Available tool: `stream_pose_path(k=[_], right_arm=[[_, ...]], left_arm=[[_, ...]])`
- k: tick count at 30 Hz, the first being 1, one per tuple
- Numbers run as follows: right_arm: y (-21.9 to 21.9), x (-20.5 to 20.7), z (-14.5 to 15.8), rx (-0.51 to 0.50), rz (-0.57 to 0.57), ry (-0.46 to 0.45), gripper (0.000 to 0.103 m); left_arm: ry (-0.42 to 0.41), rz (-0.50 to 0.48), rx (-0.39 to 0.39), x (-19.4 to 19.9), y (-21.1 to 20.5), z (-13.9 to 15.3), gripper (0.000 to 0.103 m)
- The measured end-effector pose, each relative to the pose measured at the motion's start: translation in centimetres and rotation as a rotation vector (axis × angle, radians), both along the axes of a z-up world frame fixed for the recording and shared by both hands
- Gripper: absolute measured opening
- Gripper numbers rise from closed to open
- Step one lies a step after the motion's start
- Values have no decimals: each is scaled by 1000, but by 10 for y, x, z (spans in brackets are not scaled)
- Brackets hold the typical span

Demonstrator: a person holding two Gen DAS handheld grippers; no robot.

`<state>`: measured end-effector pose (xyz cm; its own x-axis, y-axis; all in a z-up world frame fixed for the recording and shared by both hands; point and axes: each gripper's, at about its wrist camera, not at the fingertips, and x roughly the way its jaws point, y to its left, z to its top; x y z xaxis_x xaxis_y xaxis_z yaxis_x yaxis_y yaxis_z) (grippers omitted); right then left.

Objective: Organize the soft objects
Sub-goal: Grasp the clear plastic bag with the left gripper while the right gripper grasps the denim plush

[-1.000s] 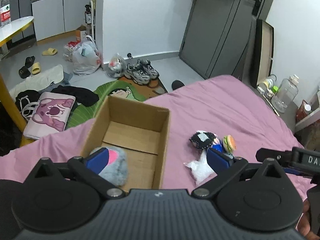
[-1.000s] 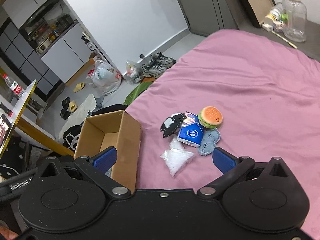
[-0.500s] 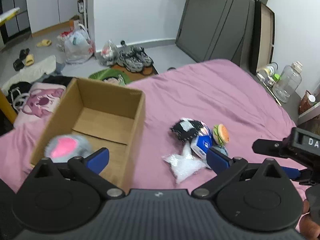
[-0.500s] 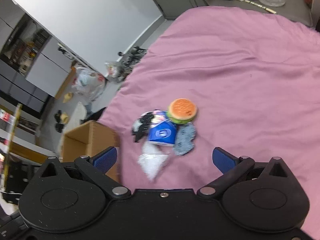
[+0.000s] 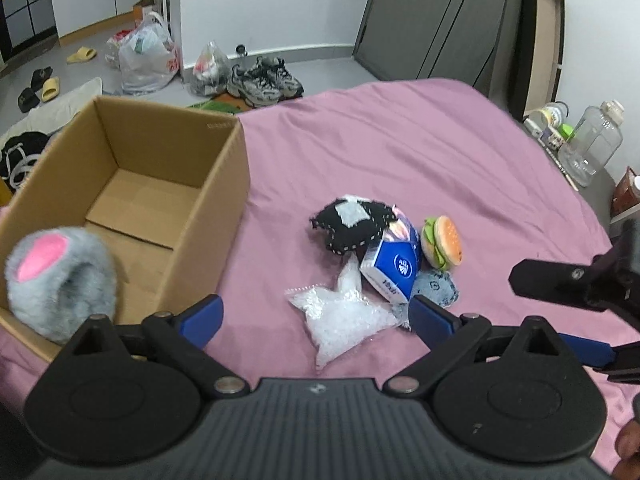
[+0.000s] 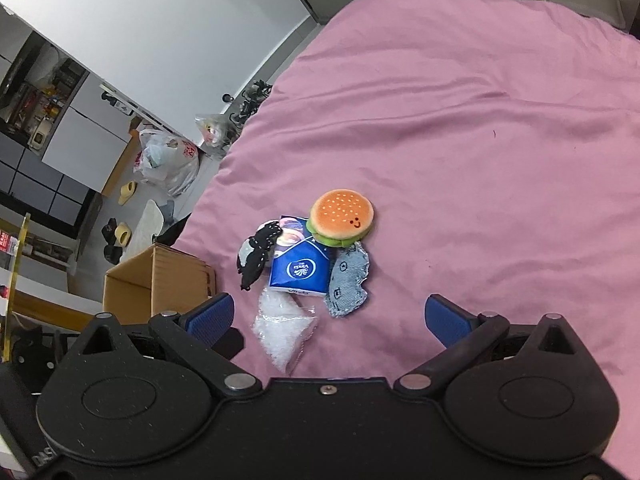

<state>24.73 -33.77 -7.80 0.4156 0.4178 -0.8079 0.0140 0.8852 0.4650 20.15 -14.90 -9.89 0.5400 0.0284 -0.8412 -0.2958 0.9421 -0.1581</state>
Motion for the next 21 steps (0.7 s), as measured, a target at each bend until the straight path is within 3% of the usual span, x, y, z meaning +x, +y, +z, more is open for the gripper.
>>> stream_pose_path(k=[5, 14, 21], right_arm=[[4, 9, -12, -11, 6, 25, 103], [4, 21, -32, 6, 4, 75, 101], [-4, 32, -51, 35, -28, 125, 96]], left_arm=[[38, 15, -17, 7, -4, -18, 99], [28, 61, 12, 22, -13, -36, 98], [73, 107, -17, 28, -14, -61, 91]])
